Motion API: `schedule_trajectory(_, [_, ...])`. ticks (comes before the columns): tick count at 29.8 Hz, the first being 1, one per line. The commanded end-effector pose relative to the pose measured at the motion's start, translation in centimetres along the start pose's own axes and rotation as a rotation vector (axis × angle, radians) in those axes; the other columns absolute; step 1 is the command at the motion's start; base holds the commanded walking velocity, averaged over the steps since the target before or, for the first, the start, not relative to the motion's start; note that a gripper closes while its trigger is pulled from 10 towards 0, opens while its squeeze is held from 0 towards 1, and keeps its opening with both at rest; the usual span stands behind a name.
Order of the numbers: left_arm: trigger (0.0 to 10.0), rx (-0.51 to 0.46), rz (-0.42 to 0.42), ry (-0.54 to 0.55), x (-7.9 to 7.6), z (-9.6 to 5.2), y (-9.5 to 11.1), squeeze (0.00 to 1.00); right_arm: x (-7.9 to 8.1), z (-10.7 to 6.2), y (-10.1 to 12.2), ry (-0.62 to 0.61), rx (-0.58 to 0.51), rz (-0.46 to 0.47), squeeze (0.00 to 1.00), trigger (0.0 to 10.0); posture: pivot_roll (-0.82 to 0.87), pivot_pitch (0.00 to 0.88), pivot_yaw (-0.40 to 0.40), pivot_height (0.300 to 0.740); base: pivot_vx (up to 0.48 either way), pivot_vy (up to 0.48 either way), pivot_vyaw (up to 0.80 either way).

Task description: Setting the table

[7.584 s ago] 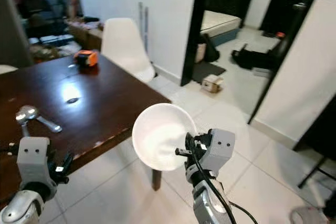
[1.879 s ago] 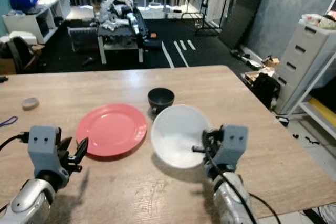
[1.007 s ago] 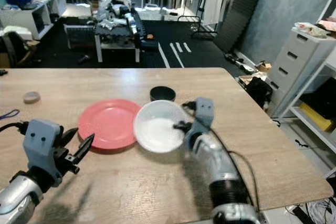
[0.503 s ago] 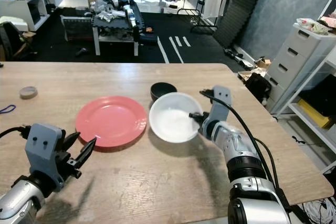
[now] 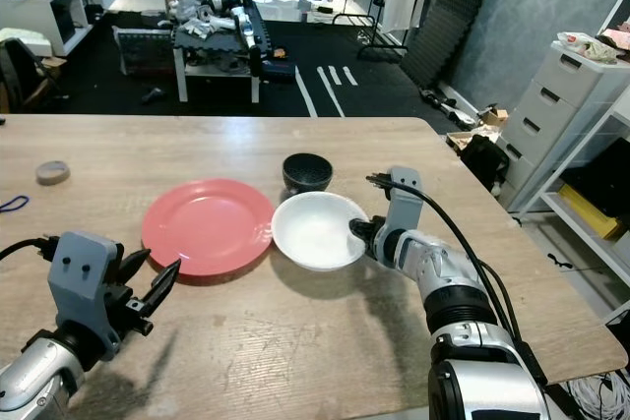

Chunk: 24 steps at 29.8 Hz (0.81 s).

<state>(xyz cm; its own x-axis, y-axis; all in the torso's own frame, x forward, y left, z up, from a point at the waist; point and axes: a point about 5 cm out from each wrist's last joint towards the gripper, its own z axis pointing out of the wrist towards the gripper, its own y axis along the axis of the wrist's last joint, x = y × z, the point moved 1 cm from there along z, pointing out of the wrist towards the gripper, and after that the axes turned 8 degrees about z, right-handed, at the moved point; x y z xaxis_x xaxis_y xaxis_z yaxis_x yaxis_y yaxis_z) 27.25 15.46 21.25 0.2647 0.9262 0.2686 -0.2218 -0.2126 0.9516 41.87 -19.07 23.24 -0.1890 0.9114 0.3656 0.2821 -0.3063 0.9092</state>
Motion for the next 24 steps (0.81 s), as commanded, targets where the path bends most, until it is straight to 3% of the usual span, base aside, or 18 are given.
schedule_trajectory(1, [10.0, 0.006, -0.001, -0.008, -0.3, -0.2, 0.0, 0.0, -0.4, -0.3, 0.9, -0.019, -0.038, 0.003, 1.0, 10.0, 0.1, 0.196, 0.012, 0.74, 0.0, 0.0, 0.0])
schedule_trajectory(4, [10.0, 0.007, -0.003, -0.01, -0.4, -0.2, 0.0, 0.0, -0.3, -0.4, 1.7, 0.005, -0.069, 0.016, 1.0, 10.0, 0.1, 0.195, 0.013, 0.74, 0.0, 0.0, 0.0])
schedule_trajectory(5, [10.0, 0.006, -0.005, -0.014, -0.4, -0.1, 0.0, 0.0, 0.0, -0.8, 3.0, 0.049, -0.137, 0.049, 0.0, 10.0, 0.1, 0.192, 0.016, 0.74, 0.0, 0.0, 0.0])
schedule_trajectory(9, [10.0, 0.004, -0.005, -0.016, -0.5, 0.0, 0.0, 0.0, 0.1, -1.4, 4.4, 0.067, -0.217, 0.057, 0.0, 10.0, 0.1, 0.19, 0.017, 0.74, 0.0, 0.0, 0.0])
schedule_trajectory(11, [10.0, -0.001, -0.002, -0.011, -0.3, 0.0, 0.2, 0.0, 0.4, -2.4, 6.0, 0.097, -0.344, 0.06, 0.0, 10.0, 0.1, 0.187, 0.02, 0.74, 0.0, 0.0, 0.0])
schedule_trajectory(15, [10.0, -0.009, -0.007, -0.004, 0.0, 0.2, 0.4, 0.0, 0.7, -3.3, 6.4, 0.122, -0.426, 0.041, 0.0, 10.0, 0.1, 0.185, 0.025, 0.74, 0.0, 0.0, 0.0])
schedule_trajectory(18, [10.0, -0.023, -0.047, -0.096, -0.4, 0.5, 1.1, 0.0, 2.2, -5.2, 4.1, 0.147, -0.528, 0.02, 0.0, 10.0, 0.09, 0.173, 0.054, 0.74, 0.0, 0.0, 0.0])
schedule_trajectory(24, [10.0, 0.004, -0.083, -0.248, -1.4, -0.7, 1.1, 0.0, 2.5, -7.4, 2.5, 0.123, -0.584, 0.009, 0.0, 10.0, 0.08, 0.165, 0.068, 0.74, 0.0, 0.0, 0.0])
